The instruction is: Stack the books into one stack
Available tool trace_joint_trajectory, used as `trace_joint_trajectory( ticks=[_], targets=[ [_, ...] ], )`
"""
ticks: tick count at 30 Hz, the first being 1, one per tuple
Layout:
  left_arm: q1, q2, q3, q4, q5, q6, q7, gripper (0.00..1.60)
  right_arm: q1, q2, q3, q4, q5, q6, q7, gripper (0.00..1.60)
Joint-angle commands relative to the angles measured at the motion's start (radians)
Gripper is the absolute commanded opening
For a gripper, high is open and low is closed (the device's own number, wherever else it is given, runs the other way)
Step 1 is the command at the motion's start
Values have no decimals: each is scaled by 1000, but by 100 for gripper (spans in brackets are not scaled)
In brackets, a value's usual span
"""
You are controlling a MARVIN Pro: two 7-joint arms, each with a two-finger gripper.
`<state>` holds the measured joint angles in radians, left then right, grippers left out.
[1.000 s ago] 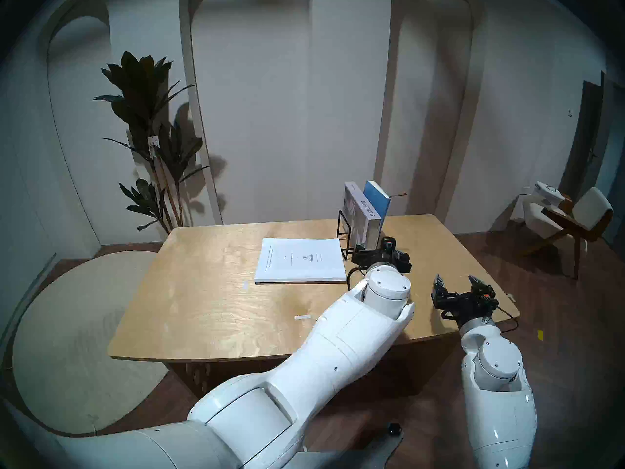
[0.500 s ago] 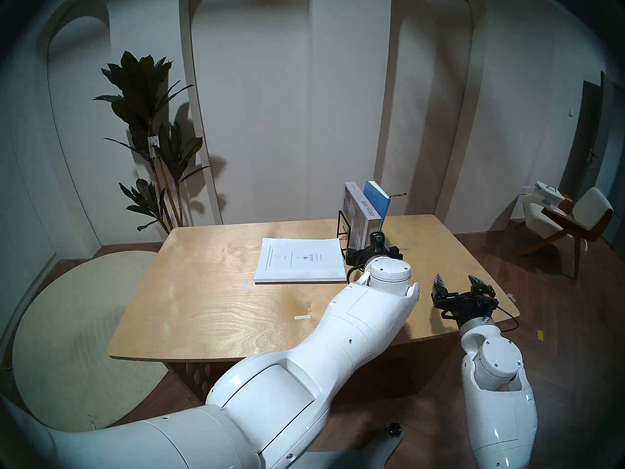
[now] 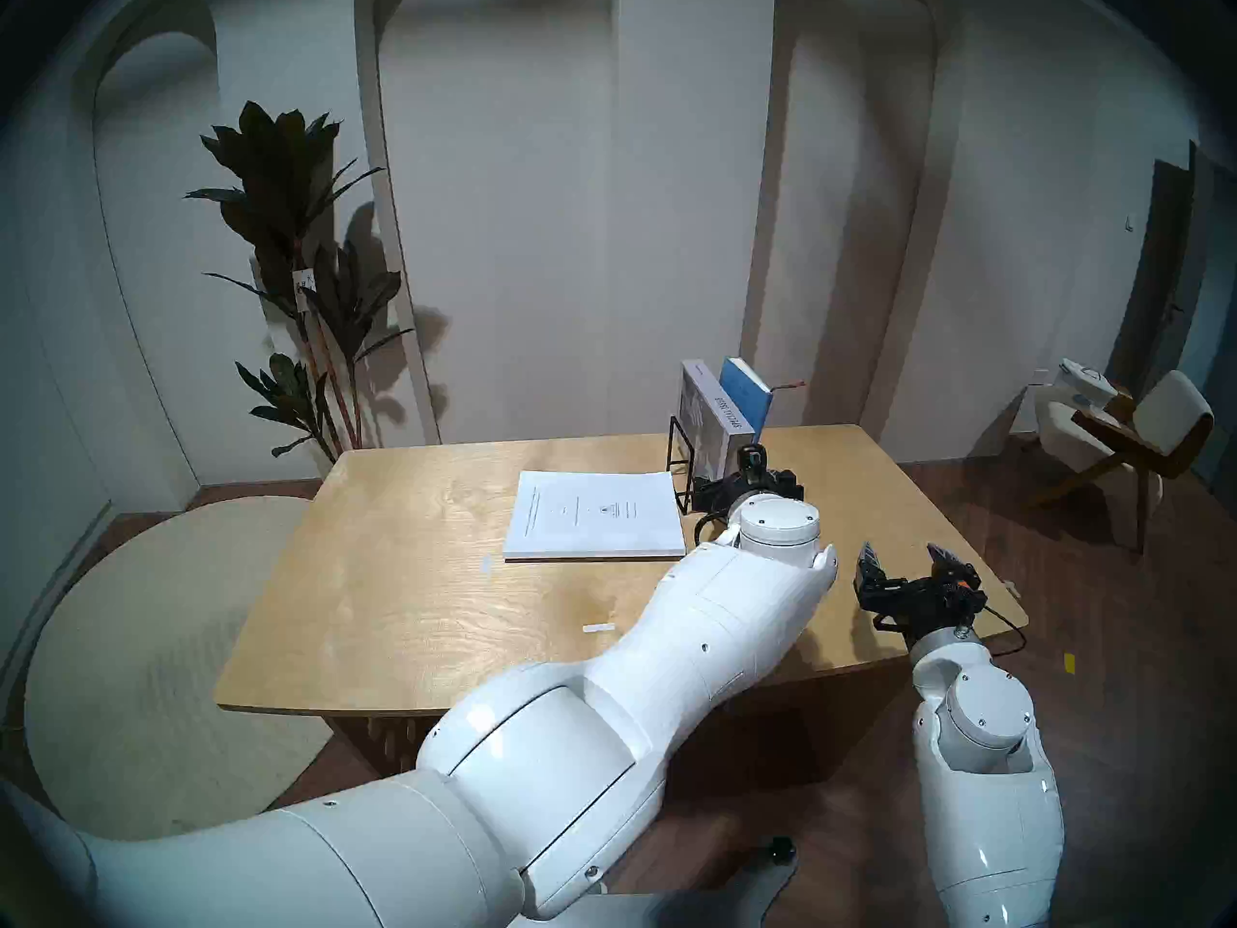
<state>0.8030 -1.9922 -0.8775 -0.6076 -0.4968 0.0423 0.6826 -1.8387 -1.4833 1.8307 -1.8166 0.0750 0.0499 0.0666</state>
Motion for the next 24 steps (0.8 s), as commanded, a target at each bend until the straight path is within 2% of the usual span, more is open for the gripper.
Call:
trace_joint_trajectory(
  ticks=[1,5,15,24],
  targets=[
    [-106,-15,12,26,22,-57,-18,160,5,4,-1,-20,-1,-7,1,160],
    [-126,-15,28,58,33,-91,-26,160,5,5,-2,-21,-1,-7,-1,160],
    [-142,-15,23,142,17,-193,-62,160,4,9,-4,-22,2,-7,-4,160],
    [-168,-15,28,202,16,-245,-98,160,3,12,-6,-21,4,-7,-7,160]
  ],
)
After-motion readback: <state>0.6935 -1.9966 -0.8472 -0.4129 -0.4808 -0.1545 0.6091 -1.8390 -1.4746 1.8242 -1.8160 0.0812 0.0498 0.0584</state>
